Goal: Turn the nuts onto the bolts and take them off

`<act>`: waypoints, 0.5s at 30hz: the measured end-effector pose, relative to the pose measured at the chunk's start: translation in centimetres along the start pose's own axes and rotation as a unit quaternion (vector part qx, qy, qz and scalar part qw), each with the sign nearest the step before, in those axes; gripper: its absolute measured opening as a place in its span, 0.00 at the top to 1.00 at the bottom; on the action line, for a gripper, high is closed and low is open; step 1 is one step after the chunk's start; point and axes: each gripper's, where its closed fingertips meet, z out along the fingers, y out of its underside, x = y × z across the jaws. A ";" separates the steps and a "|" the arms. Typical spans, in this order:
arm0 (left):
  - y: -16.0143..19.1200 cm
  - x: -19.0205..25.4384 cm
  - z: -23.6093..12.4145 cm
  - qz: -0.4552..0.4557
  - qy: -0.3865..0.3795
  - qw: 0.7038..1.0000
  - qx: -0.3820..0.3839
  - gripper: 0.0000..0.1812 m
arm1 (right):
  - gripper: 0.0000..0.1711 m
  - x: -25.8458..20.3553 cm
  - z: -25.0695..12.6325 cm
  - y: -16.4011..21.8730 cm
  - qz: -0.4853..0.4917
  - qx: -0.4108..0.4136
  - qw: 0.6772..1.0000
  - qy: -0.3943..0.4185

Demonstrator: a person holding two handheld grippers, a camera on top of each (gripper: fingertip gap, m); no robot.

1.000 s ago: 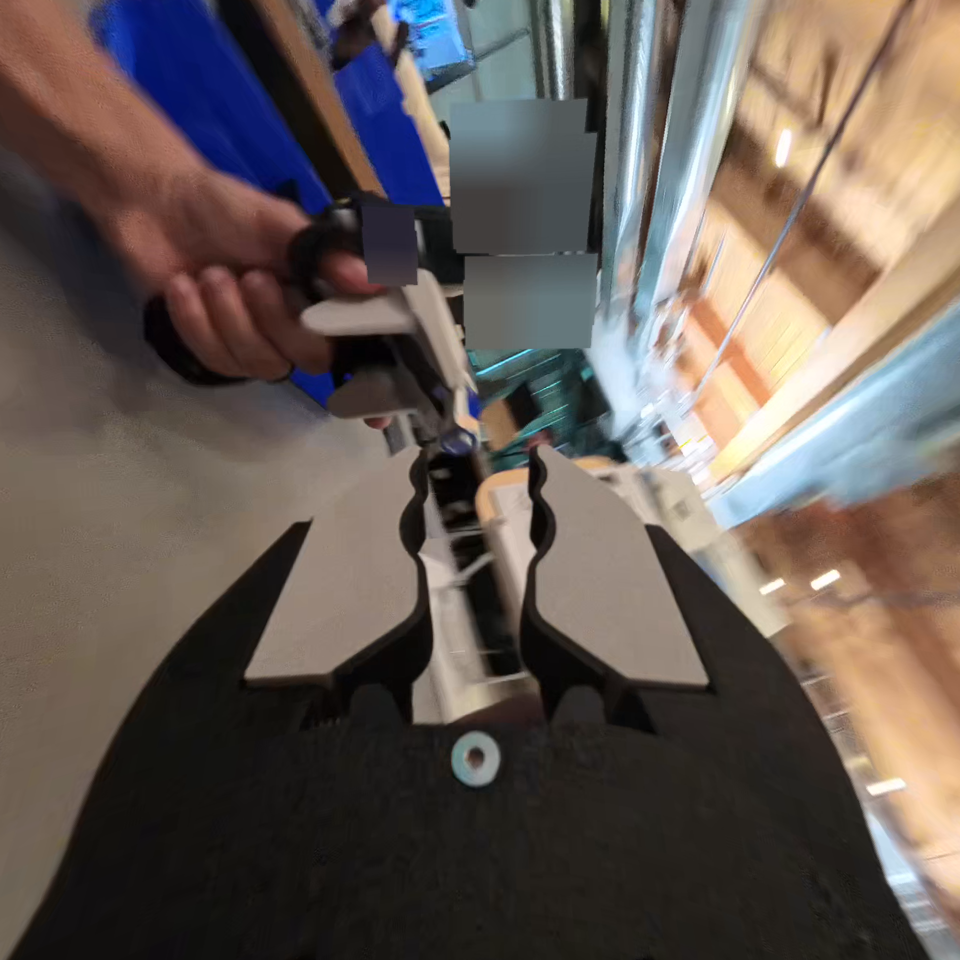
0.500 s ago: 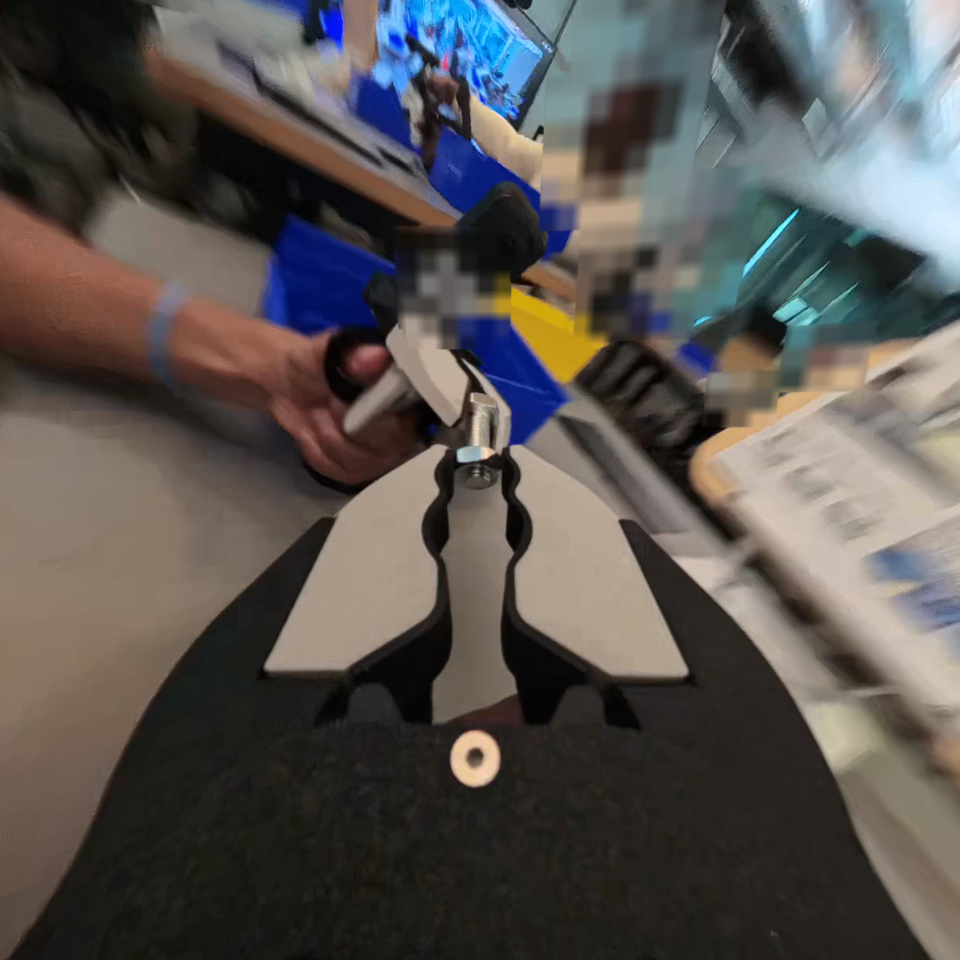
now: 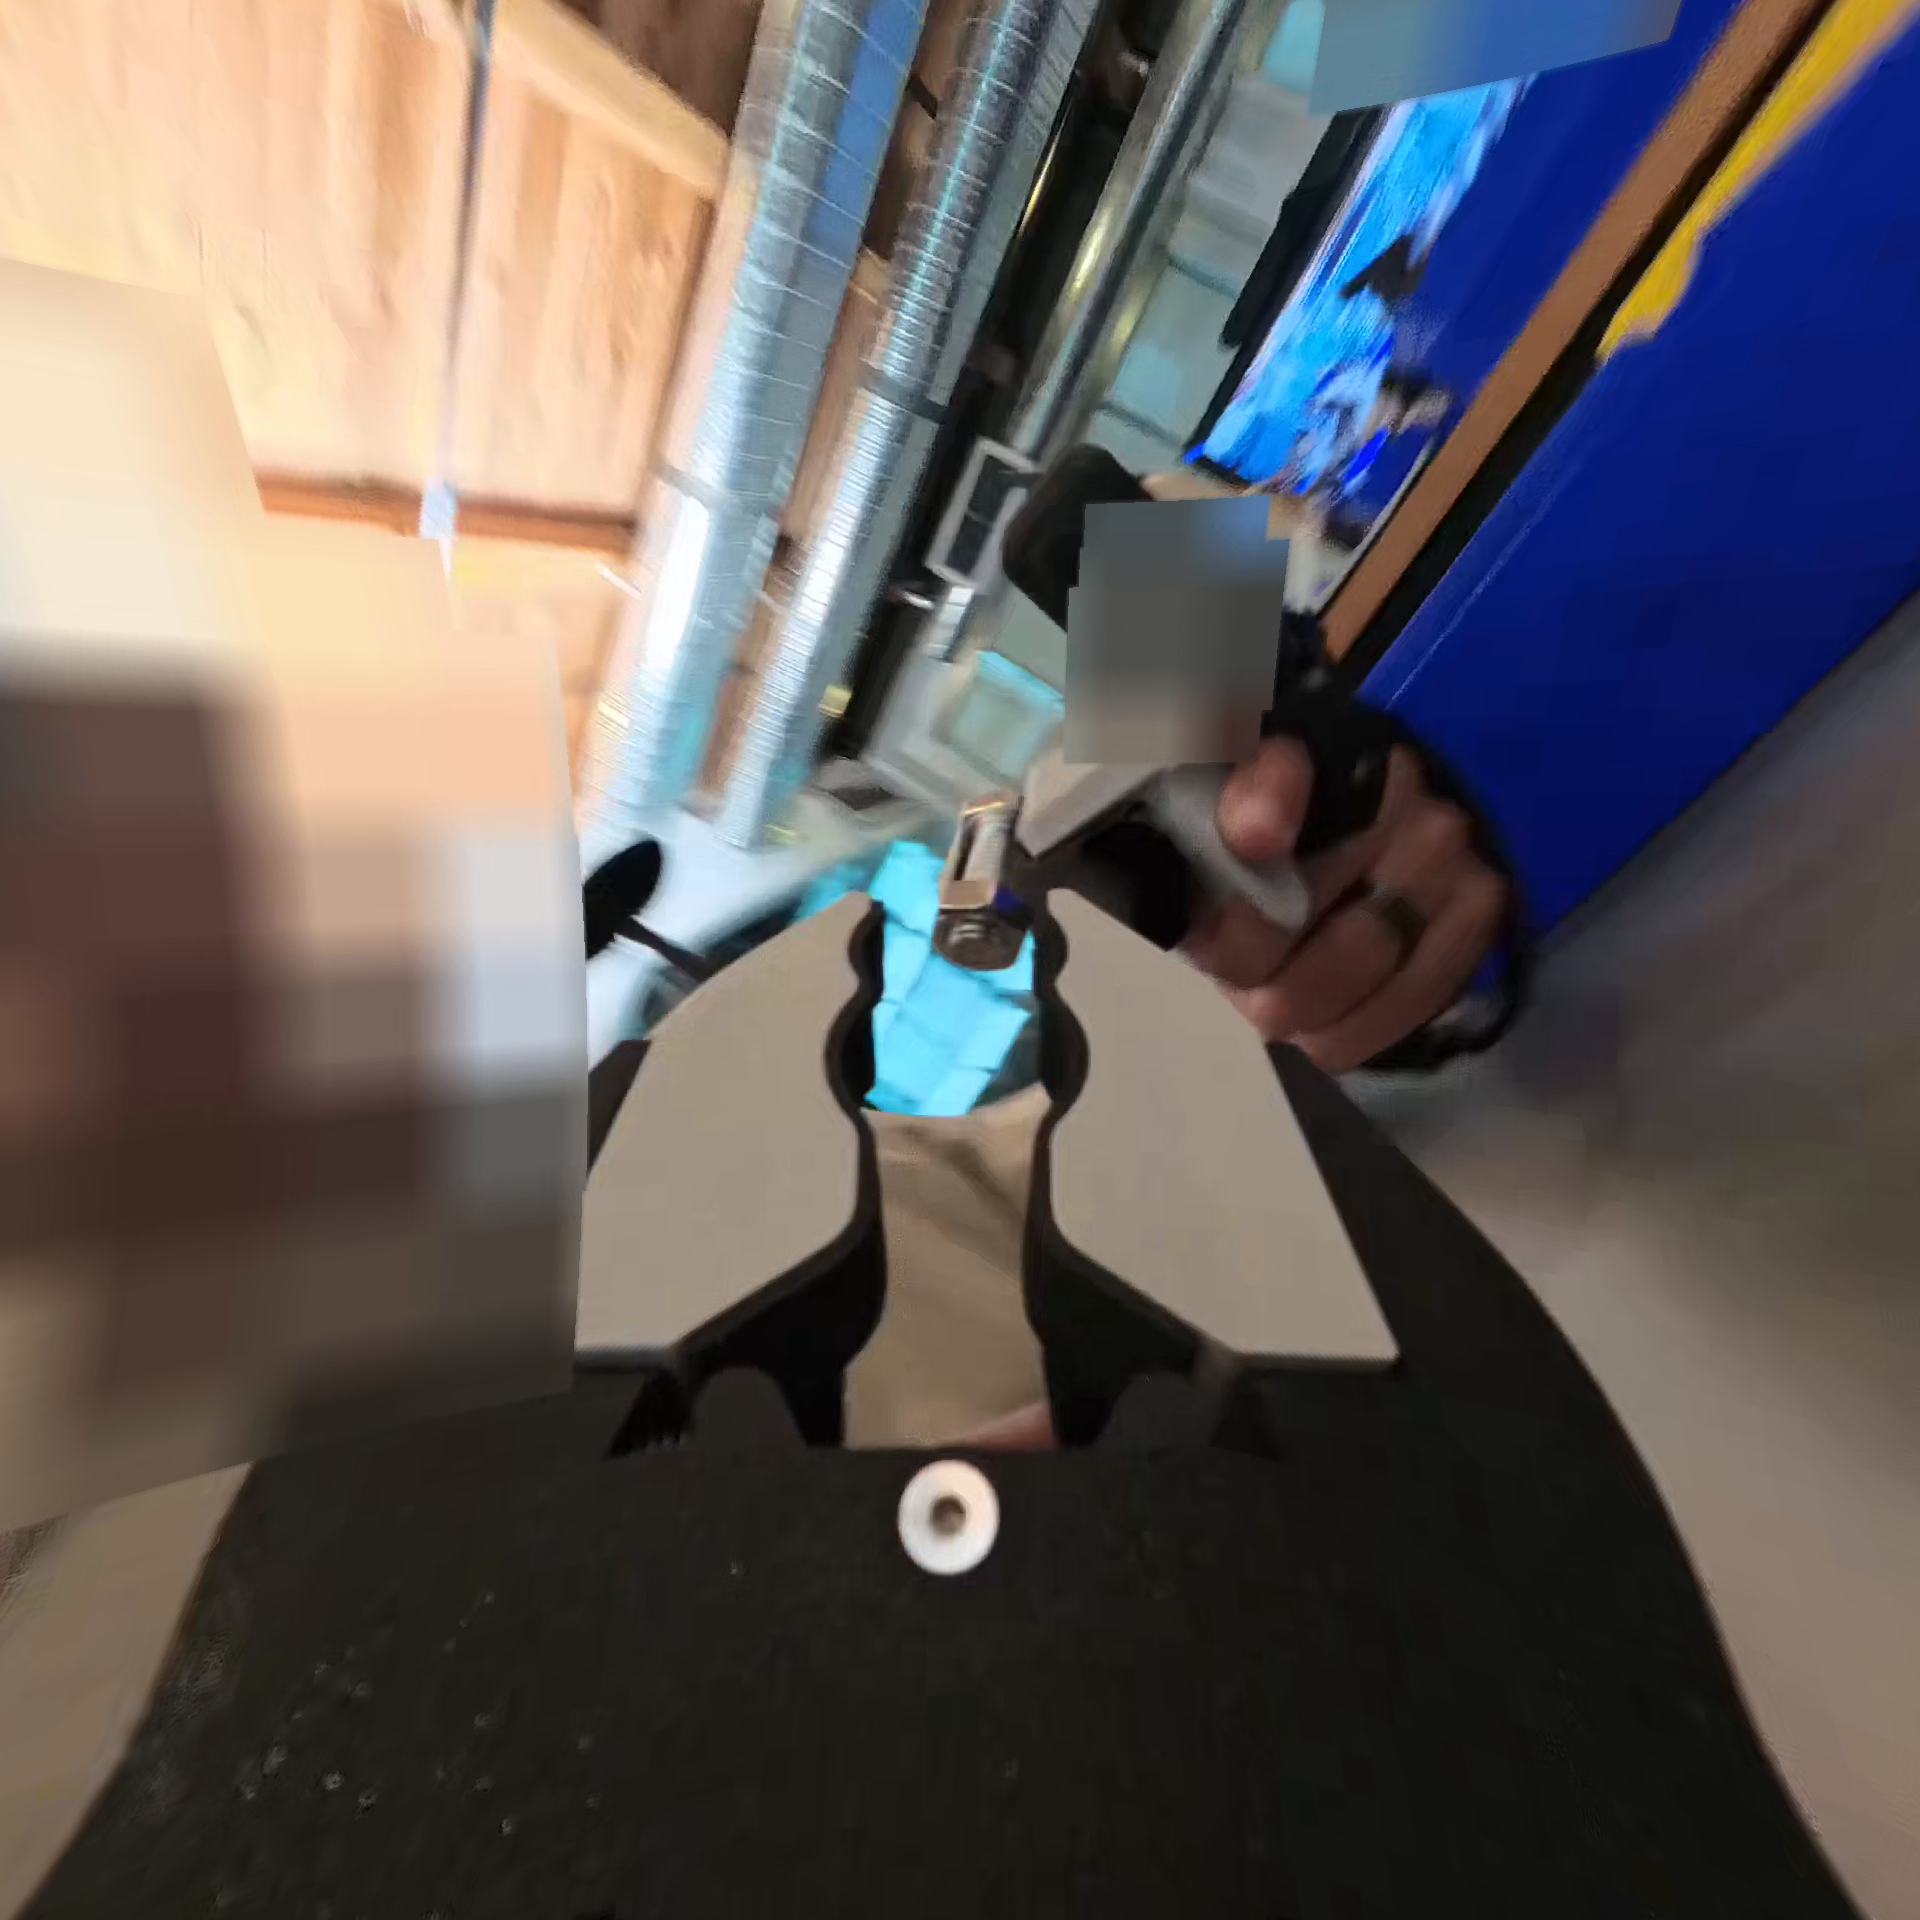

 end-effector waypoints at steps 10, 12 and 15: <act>-0.9 0.0 -0.6 -0.035 0.024 0.999 0.034 0.91 | 0.77 -0.2 -0.3 -0.9 -0.854 -0.168 0.332 0.363; -0.7 0.2 -0.5 -0.040 0.032 0.998 0.032 0.91 | 0.79 0.4 0.3 -0.2 -0.862 -0.178 0.317 0.353; -0.4 0.4 -0.2 -0.037 0.035 0.998 0.024 0.91 | 0.90 0.3 1.1 0.0 -0.859 -0.171 0.346 0.337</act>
